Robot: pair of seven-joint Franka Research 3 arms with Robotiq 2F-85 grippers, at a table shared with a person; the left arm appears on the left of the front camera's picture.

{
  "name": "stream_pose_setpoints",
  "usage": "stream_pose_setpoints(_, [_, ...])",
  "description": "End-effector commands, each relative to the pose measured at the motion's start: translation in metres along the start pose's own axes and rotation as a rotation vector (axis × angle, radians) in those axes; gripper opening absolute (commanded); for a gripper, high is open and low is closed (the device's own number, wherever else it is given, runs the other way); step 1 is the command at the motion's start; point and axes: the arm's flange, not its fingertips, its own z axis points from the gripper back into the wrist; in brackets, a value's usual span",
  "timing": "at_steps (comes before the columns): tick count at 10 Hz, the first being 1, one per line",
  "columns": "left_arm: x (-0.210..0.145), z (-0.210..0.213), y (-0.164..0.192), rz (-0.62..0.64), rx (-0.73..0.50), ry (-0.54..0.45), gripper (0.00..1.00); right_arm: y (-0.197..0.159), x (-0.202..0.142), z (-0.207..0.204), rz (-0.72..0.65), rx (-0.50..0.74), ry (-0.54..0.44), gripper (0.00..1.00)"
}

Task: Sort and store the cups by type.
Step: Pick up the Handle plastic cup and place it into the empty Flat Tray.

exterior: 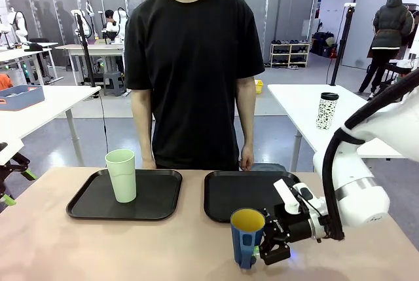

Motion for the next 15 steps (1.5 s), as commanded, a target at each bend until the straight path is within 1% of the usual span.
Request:
stream_pose_setpoints(1, [0.000,0.001,-0.001,-0.011,0.004,0.000,1.00,0.015,0.029,0.004,0.072,-0.023,0.066,0.49])
stream_pose_setpoints(3, [0.000,0.001,-0.001,-0.011,0.004,0.000,1.00,0.016,0.042,0.008,0.078,-0.036,0.085,0.49])
stream_pose_setpoints(4, [0.000,0.001,-0.001,-0.011,0.004,0.000,1.00,0.018,0.046,0.008,0.076,-0.062,0.088,0.49])
stream_pose_setpoints(5, [0.000,0.001,-0.001,-0.011,0.004,0.000,1.00,0.008,0.039,0.011,0.087,-0.031,0.052,0.49])
stream_pose_setpoints(10, [0.000,0.001,-0.001,-0.011,0.004,0.000,1.00,0.008,0.039,0.011,0.087,-0.031,0.052,0.49])
stream_pose_setpoints(11, [0.000,0.001,-0.001,-0.011,0.004,0.000,1.00,0.012,0.038,0.012,0.081,-0.036,0.058,0.74])
stream_pose_setpoints(12, [0.000,0.001,-0.001,-0.011,0.004,0.000,1.00,-0.001,0.035,0.021,0.089,-0.081,0.076,0.74])
stream_pose_setpoints(15, [0.000,0.001,-0.001,-0.011,0.004,0.000,1.00,-0.049,0.039,0.050,0.121,-0.130,0.122,0.74])
